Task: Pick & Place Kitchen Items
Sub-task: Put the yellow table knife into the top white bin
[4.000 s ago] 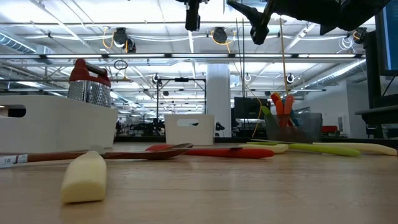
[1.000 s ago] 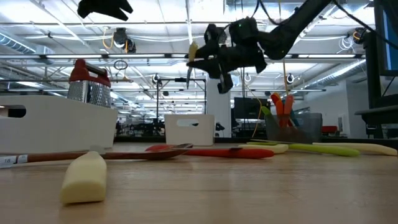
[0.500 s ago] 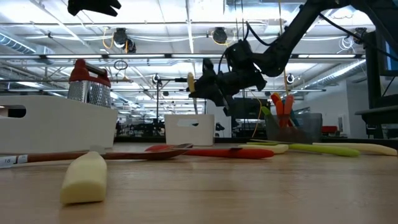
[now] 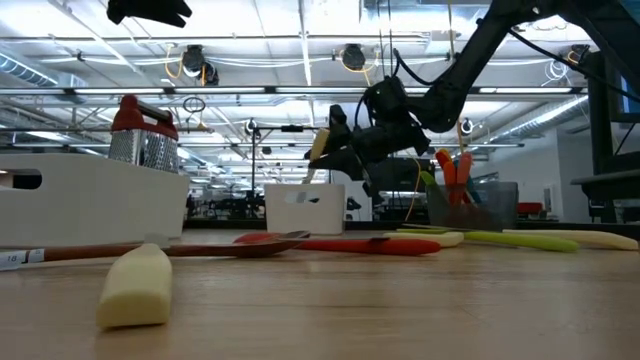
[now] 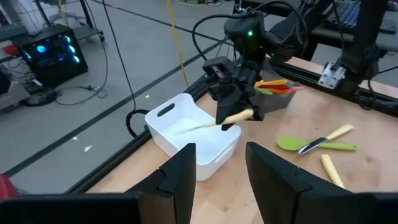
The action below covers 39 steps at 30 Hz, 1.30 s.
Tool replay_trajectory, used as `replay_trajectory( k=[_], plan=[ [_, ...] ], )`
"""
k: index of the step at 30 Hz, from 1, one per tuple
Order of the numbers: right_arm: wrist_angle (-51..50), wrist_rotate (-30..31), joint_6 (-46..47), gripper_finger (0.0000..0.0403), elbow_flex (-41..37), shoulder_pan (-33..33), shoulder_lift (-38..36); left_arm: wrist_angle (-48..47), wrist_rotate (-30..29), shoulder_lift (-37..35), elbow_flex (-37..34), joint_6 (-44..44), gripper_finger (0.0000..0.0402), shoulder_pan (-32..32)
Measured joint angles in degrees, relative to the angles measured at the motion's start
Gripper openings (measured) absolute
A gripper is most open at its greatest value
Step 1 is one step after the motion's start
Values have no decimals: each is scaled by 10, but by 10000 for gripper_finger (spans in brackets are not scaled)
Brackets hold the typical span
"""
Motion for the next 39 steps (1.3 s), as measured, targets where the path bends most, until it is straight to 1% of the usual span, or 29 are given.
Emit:
replay_trajectory(
  k=[5, 10, 21, 25, 33, 39],
  plan=[
    [-3, 2, -14, 85, 0, -12, 0, 0, 1, 0, 0, 5, 145, 13],
    [-3, 14, -20, 98, 0, -14, 0, 0, 1, 0, 0, 5, 145, 21],
    [-3, 14, -47, 125, 0, 3, 0, 1, 2, 0, 0, -4, 145, 25],
    [-3, 14, -66, 138, 0, 11, 0, 2, 15, 0, 0, -5, 145, 25],
    [-2, 15, -77, 173, 0, 15, 0, 4, 17, 0, 0, -10, 145, 25],
    [49, 18, -66, 185, 0, 15, 0, 5, 57, 0, 0, -12, 145, 25]
  ],
)
